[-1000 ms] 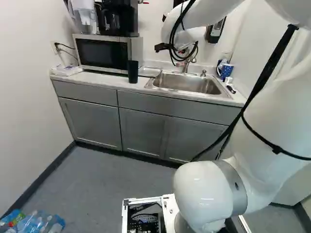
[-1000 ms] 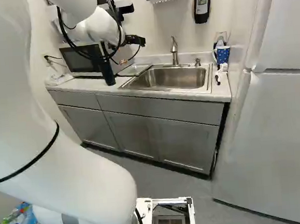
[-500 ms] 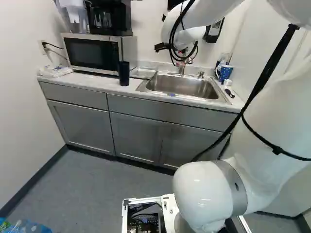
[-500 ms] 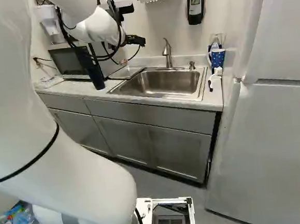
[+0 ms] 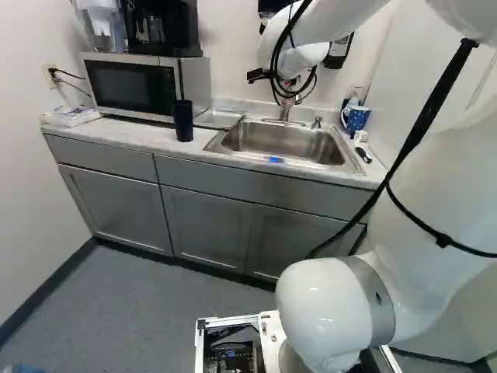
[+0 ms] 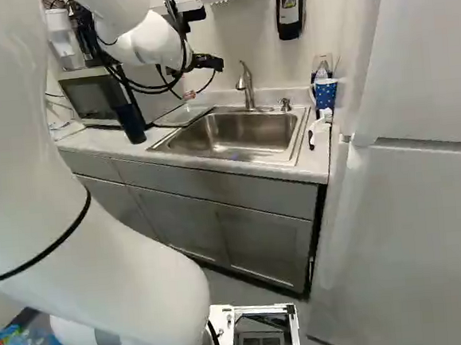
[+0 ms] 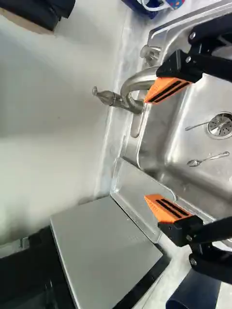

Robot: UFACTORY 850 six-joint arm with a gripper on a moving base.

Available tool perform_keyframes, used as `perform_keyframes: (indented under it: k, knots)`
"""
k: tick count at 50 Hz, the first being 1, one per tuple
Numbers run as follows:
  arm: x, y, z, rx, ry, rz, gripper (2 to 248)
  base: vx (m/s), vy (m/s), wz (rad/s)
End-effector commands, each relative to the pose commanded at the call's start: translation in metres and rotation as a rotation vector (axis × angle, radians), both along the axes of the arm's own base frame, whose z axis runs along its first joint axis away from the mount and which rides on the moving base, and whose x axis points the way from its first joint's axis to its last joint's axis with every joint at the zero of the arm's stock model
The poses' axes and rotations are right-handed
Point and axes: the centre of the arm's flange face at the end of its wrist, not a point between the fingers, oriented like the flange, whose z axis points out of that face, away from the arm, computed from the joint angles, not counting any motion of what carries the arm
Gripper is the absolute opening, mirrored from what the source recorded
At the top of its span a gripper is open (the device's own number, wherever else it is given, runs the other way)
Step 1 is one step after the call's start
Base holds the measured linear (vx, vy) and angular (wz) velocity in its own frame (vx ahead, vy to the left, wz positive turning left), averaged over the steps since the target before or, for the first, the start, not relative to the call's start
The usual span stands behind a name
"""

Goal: Rinse the cup and place it in the tray

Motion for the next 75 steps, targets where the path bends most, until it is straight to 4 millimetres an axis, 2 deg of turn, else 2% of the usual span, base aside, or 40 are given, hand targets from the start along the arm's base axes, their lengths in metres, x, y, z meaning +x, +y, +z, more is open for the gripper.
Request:
perform_keyframes:
  k: [22, 36, 75]
  knots:
    - [0.0000, 0.0000, 0.0000, 0.000, 0.000, 0.000, 247, 0.056, -0.064, -0.007]
    - [0.0000, 0.0000, 0.0000, 0.000, 0.000, 0.000, 247, -0.016, -0.007, -0.102]
    - [0.0000, 0.0000, 0.0000, 0.000, 0.000, 0.000, 247, 0.004, 0.011, 0.051]
